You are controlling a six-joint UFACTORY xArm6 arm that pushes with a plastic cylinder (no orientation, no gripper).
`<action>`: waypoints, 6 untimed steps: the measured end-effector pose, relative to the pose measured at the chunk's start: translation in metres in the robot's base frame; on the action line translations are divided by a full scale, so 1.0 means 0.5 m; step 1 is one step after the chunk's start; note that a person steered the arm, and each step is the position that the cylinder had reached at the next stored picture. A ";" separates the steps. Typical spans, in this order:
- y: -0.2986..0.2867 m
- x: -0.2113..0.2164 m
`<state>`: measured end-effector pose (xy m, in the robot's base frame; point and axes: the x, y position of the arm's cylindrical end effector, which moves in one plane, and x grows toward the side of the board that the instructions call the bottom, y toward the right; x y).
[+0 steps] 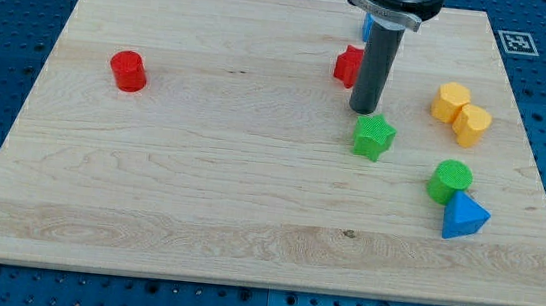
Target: Move the red star above the red circle
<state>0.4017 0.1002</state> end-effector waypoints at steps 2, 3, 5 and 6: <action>0.083 -0.013; 0.083 -0.018; 0.088 -0.075; 0.100 -0.090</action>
<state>0.3565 0.1502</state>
